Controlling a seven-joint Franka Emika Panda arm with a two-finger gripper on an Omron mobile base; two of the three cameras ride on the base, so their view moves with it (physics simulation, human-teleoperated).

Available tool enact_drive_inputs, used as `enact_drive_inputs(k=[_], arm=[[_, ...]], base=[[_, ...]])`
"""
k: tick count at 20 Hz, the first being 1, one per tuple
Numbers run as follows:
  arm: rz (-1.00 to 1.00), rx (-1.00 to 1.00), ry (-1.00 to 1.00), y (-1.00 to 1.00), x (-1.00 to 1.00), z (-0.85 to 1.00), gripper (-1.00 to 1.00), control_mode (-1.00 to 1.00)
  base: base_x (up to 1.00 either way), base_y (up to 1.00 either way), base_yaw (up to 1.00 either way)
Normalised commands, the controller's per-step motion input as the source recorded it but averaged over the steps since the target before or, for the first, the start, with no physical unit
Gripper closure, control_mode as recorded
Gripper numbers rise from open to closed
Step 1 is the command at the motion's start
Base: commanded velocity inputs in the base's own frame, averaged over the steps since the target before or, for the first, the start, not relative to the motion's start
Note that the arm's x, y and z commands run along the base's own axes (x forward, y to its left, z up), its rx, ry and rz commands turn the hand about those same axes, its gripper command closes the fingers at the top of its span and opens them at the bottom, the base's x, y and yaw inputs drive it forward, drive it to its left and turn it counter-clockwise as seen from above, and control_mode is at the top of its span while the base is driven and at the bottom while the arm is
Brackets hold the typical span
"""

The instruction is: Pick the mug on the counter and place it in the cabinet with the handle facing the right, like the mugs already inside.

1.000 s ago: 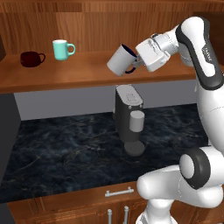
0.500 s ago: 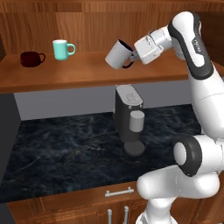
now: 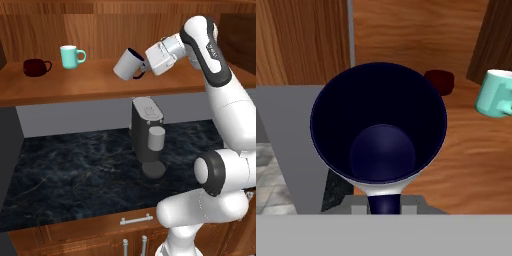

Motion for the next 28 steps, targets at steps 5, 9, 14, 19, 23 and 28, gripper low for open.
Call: enact_drive_inputs(k=[5, 9, 14, 19, 23, 28], arm=[[0.04, 0.00, -0.08, 0.18, 0.23, -0.15, 1.00, -1.00], [0.01, 0.00, -0.09, 0.04, 0.30, -0.09, 1.00, -1.00], [0.00, -0.03, -0.02, 0.00, 0.45, -0.06, 1.00, -1.00], [-0.02, -0.07, 0.00, 0.01, 0.43, -0.05, 1.00, -1.00], [-0.01, -0.04, 0.00, 0.03, 0.34, -0.06, 1.00, -1.00], [0.00, 0.00, -0.03, 0.01, 0.34, -0.01, 1.00, -1.00]], base=[[0.00, 0.00, 0.00], [0.00, 0.00, 0.00], [0.00, 0.00, 0.00], [0.00, 0.00, 0.00], [0.00, 0.00, 0.00], [0.00, 0.00, 0.00]])
